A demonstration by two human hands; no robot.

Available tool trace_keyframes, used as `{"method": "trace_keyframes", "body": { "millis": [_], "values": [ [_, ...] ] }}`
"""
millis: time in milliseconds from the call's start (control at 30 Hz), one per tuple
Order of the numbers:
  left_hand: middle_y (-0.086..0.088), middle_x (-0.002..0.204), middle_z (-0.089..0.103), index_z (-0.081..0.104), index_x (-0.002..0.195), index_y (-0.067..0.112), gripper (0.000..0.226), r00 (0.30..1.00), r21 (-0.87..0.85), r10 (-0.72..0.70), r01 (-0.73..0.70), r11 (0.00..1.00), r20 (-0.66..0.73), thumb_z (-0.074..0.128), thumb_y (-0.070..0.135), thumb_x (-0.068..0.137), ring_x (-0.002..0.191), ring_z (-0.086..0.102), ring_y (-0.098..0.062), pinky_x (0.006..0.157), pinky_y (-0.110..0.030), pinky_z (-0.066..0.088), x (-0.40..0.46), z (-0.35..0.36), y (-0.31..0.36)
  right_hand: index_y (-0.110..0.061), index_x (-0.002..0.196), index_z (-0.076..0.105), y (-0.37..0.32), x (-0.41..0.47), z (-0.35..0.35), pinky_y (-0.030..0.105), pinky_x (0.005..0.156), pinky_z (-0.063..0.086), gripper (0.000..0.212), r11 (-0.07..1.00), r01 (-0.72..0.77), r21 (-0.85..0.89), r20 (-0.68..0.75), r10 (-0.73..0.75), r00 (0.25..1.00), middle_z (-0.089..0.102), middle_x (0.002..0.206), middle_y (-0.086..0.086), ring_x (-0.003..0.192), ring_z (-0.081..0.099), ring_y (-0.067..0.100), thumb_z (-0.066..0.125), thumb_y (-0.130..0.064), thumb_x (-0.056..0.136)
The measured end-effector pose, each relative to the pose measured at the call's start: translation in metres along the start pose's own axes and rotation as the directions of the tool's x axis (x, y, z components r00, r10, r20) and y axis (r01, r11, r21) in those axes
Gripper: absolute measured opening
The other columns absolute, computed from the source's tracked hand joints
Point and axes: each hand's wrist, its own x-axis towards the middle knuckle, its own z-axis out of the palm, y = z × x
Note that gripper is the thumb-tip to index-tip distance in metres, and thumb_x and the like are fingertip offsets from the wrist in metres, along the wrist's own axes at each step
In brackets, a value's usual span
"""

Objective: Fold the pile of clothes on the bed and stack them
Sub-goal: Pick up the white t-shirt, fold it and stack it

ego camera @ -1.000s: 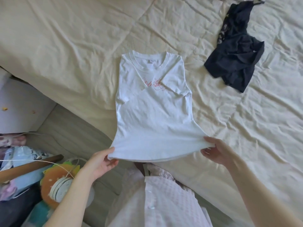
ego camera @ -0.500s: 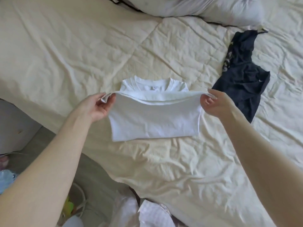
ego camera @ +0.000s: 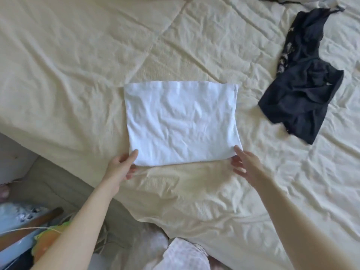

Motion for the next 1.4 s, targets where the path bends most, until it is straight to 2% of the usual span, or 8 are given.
{"method": "trace_keyframes", "body": {
  "millis": [167,300,467,633,767,900,1167,1400],
  "values": [
    [-0.006,0.088,0.065,0.061,0.094,0.01,0.01,0.992,-0.296,-0.101,0.118,0.948,0.073,0.066,0.012,0.086,0.073,0.06,-0.017,0.054,-0.022,0.049,0.002,0.013,-0.003,-0.002,0.085,0.055,-0.002,0.002,0.006,0.029,0.062,0.056,0.005,0.915,-0.041,0.402,0.003,0.043,0.999,0.054,0.073,0.008,0.063,0.055,0.018,0.057,0.003,0.086],
    [-0.005,0.089,0.065,0.061,0.093,0.011,0.006,0.999,-0.253,-0.041,0.038,0.967,-0.008,0.062,0.01,0.088,0.078,0.061,-0.017,0.059,-0.026,0.046,-0.005,0.02,0.008,-0.009,0.117,0.052,0.001,-0.014,0.017,0.017,0.06,0.04,0.029,0.954,0.26,-0.151,-0.369,-0.298,0.88,0.052,0.085,-0.004,0.071,0.052,0.007,0.057,-0.016,0.089],
    [0.001,0.084,0.061,0.056,0.082,0.016,0.009,0.903,0.108,0.369,-0.353,0.929,-0.221,0.061,0.021,0.087,0.073,0.056,-0.015,0.061,-0.021,0.043,-0.052,0.041,0.026,-0.016,0.135,0.049,0.008,-0.04,0.039,0.019,0.089,0.037,0.039,0.593,0.658,-0.464,0.331,-0.573,0.75,0.053,0.128,-0.006,0.109,0.055,0.011,0.045,-0.03,0.099],
    [-0.005,0.096,0.061,0.056,0.101,0.005,0.022,0.676,0.351,0.718,-0.639,0.684,-0.167,0.063,0.018,0.085,0.085,0.055,-0.019,0.068,-0.02,0.034,-0.087,0.118,0.066,-0.013,0.125,0.055,-0.002,-0.036,0.03,0.021,0.097,0.039,0.049,0.938,0.346,0.012,0.351,-0.328,0.877,0.058,0.127,0.002,0.119,0.053,0.017,0.029,-0.046,0.1],
    [-0.008,0.125,0.054,0.055,0.115,0.004,0.035,0.544,0.469,0.791,-0.797,0.382,0.28,0.064,0.019,0.085,0.11,0.053,-0.024,0.084,-0.026,0.038,-0.094,0.194,0.065,-0.014,0.117,0.058,-0.029,-0.015,-0.009,0.034,0.085,0.053,0.057,0.864,0.062,0.499,0.327,-0.254,0.91,0.068,0.112,0.005,0.099,0.067,0.018,0.032,-0.059,0.095],
    [-0.005,0.141,0.039,0.048,0.129,0.012,0.045,0.553,0.706,0.66,-0.706,0.048,0.508,0.059,0.02,0.086,0.13,0.037,-0.022,0.103,-0.034,0.03,-0.07,0.214,0.021,-0.014,0.095,0.07,-0.042,-0.003,-0.019,0.029,0.069,0.056,0.032,0.954,0.228,0.194,0.255,-0.274,0.927,0.073,0.094,0.008,0.081,0.071,0.017,0.055,-0.043,0.092],
    [-0.015,0.118,0.06,0.067,0.106,0.01,0.048,0.53,0.82,0.713,-0.562,-0.111,0.46,0.075,-0.007,0.061,0.102,0.06,-0.034,0.074,-0.04,0.051,-0.036,0.155,-0.018,0.002,0.087,0.067,-0.026,0.015,-0.002,0.025,0.058,0.045,0.016,0.883,0.414,-0.221,-0.091,-0.442,0.893,0.062,0.072,0.011,0.065,0.054,0.015,0.061,-0.012,0.08],
    [-0.017,0.104,0.07,0.073,0.093,0.002,0.039,0.375,0.733,0.747,-0.645,-0.215,0.549,0.077,-0.013,0.057,0.098,0.067,-0.033,0.07,-0.038,0.055,-0.024,0.15,-0.014,-0.004,0.104,0.063,-0.017,0.02,-0.024,0.034,0.081,0.057,0.022,0.973,0.209,0.095,0.293,-0.228,0.928,0.069,0.1,0.007,0.089,0.067,0.018,0.064,-0.019,0.088]
  ]
}}
